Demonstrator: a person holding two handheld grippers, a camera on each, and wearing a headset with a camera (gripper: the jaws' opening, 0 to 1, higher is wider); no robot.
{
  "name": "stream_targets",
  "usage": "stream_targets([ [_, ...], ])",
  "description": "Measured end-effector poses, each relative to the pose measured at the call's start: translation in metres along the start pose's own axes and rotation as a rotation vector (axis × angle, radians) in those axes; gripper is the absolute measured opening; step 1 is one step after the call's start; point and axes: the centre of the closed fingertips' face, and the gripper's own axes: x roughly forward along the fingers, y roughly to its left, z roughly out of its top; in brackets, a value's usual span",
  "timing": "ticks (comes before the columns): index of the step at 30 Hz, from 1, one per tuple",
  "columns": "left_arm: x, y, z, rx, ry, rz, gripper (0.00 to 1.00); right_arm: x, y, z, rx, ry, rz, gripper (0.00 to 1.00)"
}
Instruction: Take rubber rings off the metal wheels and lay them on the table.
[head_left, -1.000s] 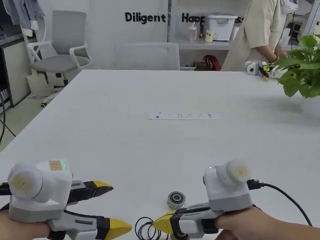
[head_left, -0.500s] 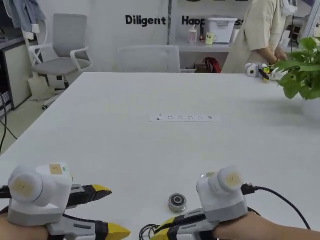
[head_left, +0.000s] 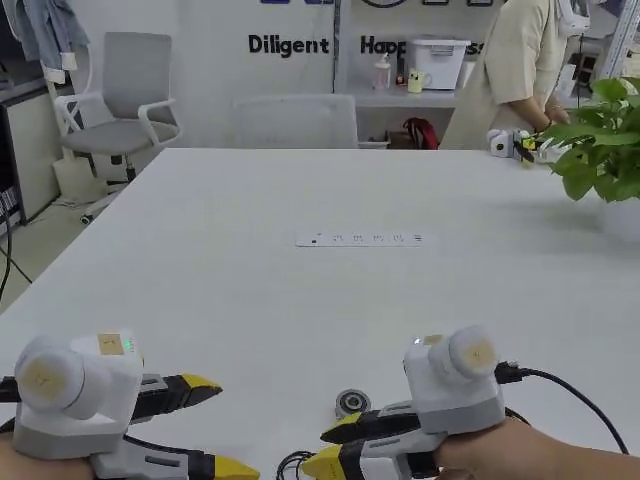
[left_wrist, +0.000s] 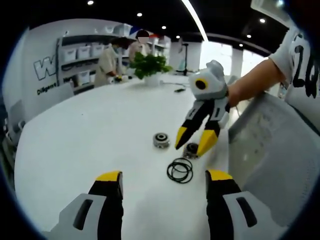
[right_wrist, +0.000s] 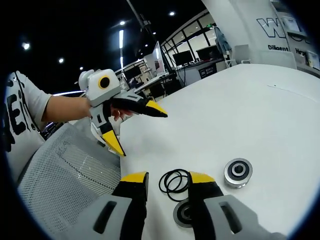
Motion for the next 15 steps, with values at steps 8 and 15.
stream_targets([
  [8, -0.002, 0.001, 0.002, 0.005, -0.007, 0.005, 0.7, -0.013, -0.005, 0.01, -0.018, -0.034, -0.026, 0.33],
  [15, -0.003, 0.001, 0.007, 0.008, -0.018, 0.008, 0.7, -0.025, -0.01, 0.015, -0.028, -0.06, -0.048, 0.39],
])
